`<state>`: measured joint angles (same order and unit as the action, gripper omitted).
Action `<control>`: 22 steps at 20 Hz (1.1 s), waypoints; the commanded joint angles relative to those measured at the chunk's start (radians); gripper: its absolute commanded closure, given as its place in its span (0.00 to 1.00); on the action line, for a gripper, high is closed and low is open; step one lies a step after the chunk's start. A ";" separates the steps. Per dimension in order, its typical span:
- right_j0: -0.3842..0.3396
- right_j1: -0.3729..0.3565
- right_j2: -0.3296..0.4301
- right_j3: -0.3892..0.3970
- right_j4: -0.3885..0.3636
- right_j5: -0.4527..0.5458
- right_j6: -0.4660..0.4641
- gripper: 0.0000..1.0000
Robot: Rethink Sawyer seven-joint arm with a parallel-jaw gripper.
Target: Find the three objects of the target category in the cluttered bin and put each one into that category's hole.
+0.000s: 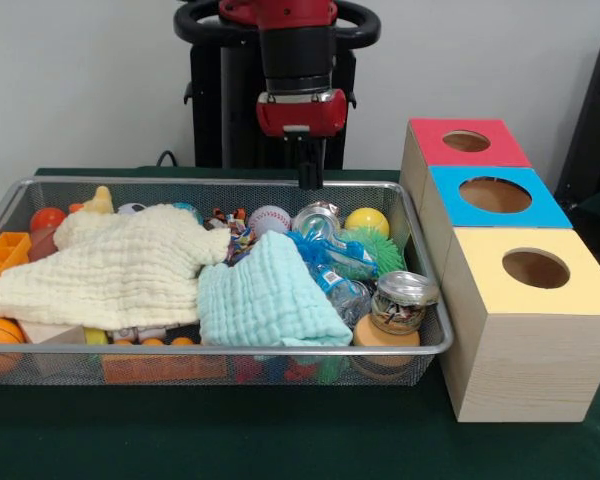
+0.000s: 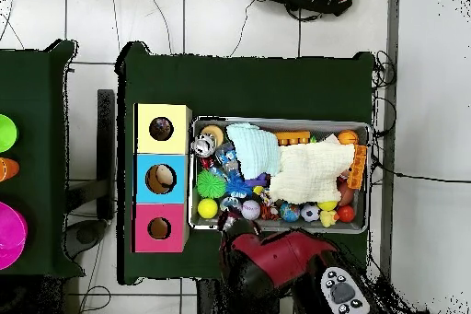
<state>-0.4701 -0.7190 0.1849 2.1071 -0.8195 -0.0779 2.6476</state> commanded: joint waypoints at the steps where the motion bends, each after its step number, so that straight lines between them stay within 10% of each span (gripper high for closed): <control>1: -0.055 0.090 -0.003 -0.137 -0.054 0.008 -0.032 1.00; 22: -0.135 0.085 0.091 -0.114 -0.038 0.064 -0.066 1.00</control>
<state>-0.6137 -0.6554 0.1911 2.0968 -0.8195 -0.0877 2.6476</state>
